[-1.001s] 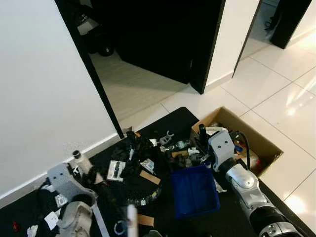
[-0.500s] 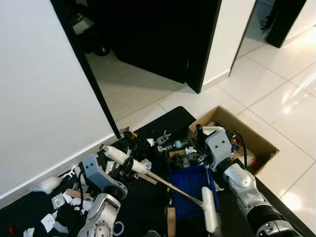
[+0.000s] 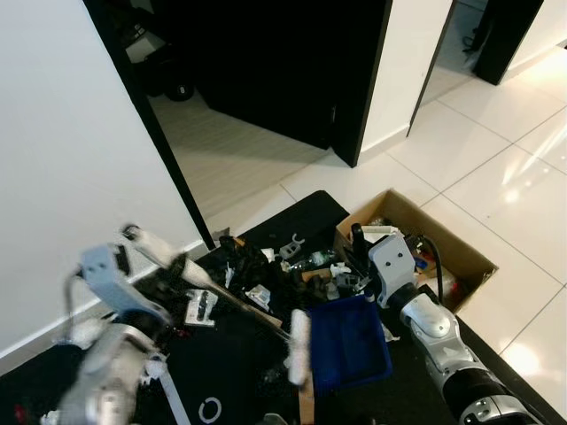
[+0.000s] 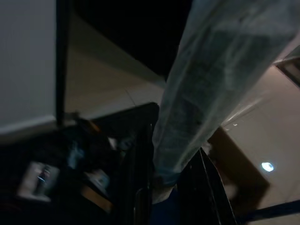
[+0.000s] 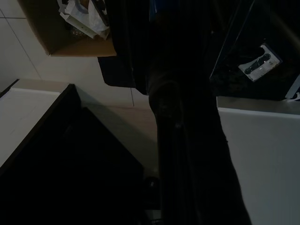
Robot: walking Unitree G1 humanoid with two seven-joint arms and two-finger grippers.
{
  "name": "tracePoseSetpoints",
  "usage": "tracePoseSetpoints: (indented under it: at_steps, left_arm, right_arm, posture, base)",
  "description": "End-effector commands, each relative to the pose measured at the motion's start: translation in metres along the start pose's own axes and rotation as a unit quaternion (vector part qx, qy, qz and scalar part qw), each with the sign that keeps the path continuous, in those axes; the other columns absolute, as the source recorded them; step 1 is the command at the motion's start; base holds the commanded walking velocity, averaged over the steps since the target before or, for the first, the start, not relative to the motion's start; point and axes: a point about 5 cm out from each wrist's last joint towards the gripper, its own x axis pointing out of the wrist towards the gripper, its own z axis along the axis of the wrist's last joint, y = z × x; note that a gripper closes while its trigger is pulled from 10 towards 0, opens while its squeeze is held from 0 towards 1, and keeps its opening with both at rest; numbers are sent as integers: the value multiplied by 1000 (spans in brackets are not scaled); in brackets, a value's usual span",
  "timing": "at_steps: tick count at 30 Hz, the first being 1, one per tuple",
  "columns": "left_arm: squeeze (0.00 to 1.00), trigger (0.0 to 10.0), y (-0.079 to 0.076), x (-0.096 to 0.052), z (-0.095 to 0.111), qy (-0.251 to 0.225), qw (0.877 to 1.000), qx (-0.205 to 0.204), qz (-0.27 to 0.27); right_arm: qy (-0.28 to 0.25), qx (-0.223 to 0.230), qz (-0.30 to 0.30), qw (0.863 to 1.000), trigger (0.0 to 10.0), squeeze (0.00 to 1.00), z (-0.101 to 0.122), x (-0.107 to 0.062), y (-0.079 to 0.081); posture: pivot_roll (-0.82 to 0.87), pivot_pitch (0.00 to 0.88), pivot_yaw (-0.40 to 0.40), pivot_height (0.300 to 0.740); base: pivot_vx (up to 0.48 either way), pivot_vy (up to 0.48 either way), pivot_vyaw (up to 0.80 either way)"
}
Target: Sweep floor
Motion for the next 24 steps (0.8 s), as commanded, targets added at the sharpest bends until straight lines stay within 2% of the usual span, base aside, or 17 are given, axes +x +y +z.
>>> tracePoseSetpoints:
  at_steps: [1,4,6,7,8,9,10,11,14,16,20,22,24]
  left_arm:
    - [0,10000,11,-8,0,20,999,31,13]
    - [0,10000,13,-9,-2,29,999,36,18]
    - [0,10000,14,-8,-21,45,997,37,42]
    - [0,10000,14,-8,-21,45,997,37,42]
    - [0,10000,12,-6,-36,58,996,36,53]
    - [0,10000,12,-6,-36,58,996,36,53]
    - [0,10000,12,-5,-52,71,994,42,72]
    - [0,10000,12,-5,-52,71,994,42,72]
    - [0,10000,6,-1,-86,109,988,40,98]
    - [0,10000,2,0,-98,123,987,37,101]
    - [0,10000,-1,2,-102,124,987,31,101]
    - [0,10000,-7,7,-104,102,990,-3,101]
    - [0,10000,-14,12,-104,84,991,-56,93]
  right_arm:
    - [23,4,54,998,10000,0,-11,-7,16]
    - [26,4,67,997,10000,0,-12,-7,18]
    - [29,9,76,997,10000,0,-13,-7,19]
    - [29,9,76,997,10000,0,-13,-7,19]
    - [30,15,76,997,10000,0,-13,-6,20]
    - [30,15,76,997,10000,0,-13,-6,20]
    - [29,17,78,996,10000,0,-12,-5,21]
    - [29,17,78,996,10000,0,-12,-5,21]
    - [36,23,94,995,10000,0,-13,-4,28]
    - [43,32,99,994,10000,0,-16,-5,30]
    - [47,43,93,994,10000,0,-17,-6,30]
    - [46,70,78,993,10000,0,-19,-6,29]
    - [37,117,60,991,10000,0,-17,-5,27]
  posture:
    - [156,272,60,740]
    - [150,274,58,740]
    - [144,275,56,740]
    - [144,275,56,740]
    - [137,276,55,740]
    - [137,276,55,740]
    - [132,276,55,740]
    - [132,276,55,740]
    - [120,278,56,740]
    - [116,279,53,740]
    - [112,280,53,740]
    - [108,284,50,740]
    - [108,286,48,740]
  base:
    - [0,0,0]
    - [0,0,0]
    - [0,0,0]
    - [0,0,0]
    - [0,0,0]
    - [0,0,0]
    - [0,0,0]
    - [0,0,0]
    - [0,0,0]
    - [0,0,0]
    - [0,0,0]
    - [0,0,0]
    - [0,0,0]
